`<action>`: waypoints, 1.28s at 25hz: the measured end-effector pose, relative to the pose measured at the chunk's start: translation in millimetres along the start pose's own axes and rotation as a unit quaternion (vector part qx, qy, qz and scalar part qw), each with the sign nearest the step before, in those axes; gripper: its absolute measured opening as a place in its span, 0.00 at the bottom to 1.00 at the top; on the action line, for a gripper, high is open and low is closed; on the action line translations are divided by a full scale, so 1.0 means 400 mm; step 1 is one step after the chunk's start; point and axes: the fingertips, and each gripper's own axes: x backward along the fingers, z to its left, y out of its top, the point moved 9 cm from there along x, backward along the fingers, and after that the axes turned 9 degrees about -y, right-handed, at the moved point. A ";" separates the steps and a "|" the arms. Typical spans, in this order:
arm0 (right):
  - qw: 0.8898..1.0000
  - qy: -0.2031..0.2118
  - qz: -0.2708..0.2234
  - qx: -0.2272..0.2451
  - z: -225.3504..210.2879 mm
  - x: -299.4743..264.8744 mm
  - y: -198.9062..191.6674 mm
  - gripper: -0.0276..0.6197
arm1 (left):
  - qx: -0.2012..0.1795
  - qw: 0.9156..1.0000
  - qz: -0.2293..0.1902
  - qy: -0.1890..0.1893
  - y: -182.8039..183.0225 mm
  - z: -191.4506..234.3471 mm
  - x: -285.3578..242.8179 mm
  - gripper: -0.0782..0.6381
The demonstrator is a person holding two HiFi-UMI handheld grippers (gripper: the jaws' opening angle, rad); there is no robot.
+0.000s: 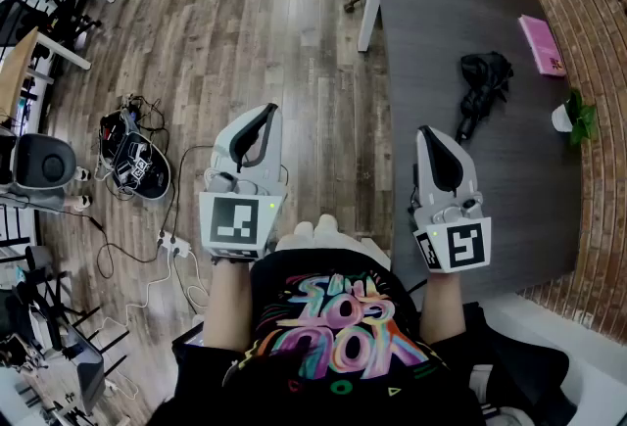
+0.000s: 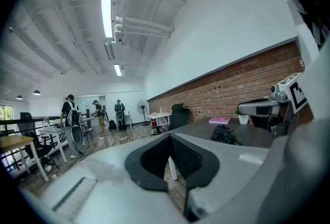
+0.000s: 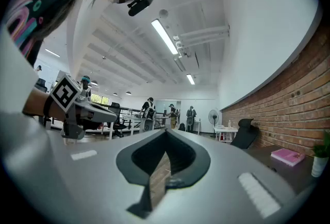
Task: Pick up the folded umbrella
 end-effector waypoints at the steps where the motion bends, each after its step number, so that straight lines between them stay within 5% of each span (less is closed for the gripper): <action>1: 1.000 -0.003 0.000 -0.001 -0.003 -0.001 0.001 0.04 | 0.000 1.000 0.001 0.000 0.001 0.001 -0.002 0.11; 20: 1.000 -0.004 -0.011 -0.011 -0.022 0.019 0.003 0.04 | -0.020 0.999 0.034 -0.020 -0.008 -0.050 -0.020 0.11; 32: 1.000 -0.011 0.002 0.016 -0.050 -0.215 -0.005 0.04 | -0.015 0.999 0.003 -0.049 0.024 0.126 -0.234 0.11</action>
